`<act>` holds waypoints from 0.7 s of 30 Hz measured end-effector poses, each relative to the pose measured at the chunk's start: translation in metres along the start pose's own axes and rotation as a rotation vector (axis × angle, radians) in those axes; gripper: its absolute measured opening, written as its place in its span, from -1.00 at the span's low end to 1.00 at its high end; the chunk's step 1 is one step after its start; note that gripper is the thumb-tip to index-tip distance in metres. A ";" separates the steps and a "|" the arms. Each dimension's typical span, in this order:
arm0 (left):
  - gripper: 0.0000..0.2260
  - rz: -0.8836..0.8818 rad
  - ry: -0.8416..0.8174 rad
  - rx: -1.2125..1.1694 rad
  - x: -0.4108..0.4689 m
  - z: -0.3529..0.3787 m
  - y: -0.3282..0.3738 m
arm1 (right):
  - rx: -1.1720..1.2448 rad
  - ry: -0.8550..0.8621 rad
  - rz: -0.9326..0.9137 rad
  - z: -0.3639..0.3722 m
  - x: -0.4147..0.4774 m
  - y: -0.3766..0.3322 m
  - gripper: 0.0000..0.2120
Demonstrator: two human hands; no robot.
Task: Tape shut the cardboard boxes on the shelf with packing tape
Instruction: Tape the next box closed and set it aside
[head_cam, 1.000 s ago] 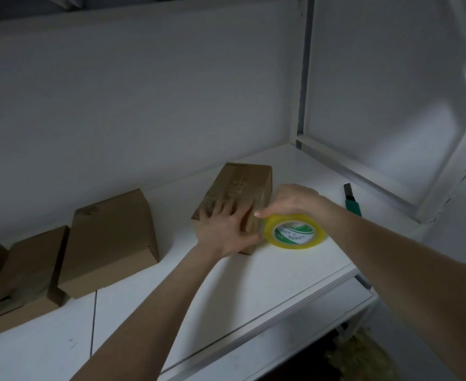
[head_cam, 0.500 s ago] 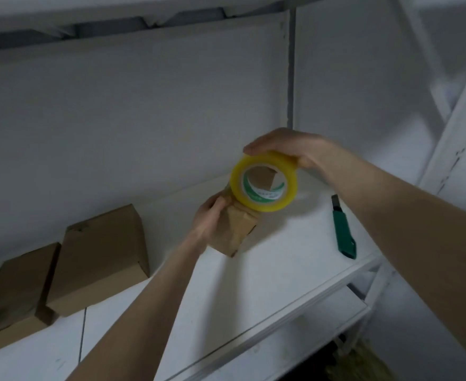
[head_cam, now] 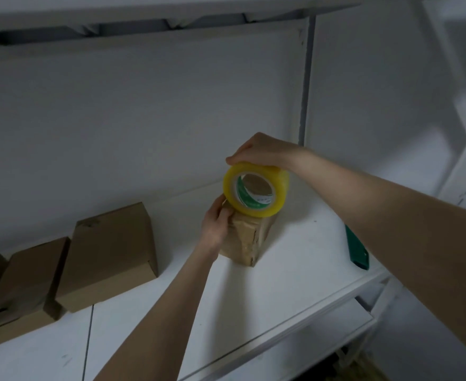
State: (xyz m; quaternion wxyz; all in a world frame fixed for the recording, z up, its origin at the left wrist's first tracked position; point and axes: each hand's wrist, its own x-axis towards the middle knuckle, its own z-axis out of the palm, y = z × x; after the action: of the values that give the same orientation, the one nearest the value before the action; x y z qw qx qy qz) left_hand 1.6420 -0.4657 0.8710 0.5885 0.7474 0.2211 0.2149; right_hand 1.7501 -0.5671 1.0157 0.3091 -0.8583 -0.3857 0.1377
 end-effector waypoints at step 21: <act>-0.65 0.045 0.007 0.043 0.014 -0.002 -0.009 | -0.498 -0.281 0.290 0.021 -0.028 0.053 -0.59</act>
State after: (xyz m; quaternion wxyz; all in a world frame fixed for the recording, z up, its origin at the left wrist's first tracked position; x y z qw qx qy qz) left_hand 1.6512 -0.4541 0.8634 0.5668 0.7637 0.2108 0.2260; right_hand 1.7522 -0.6062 0.9652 0.0104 -0.9262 -0.3200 0.1990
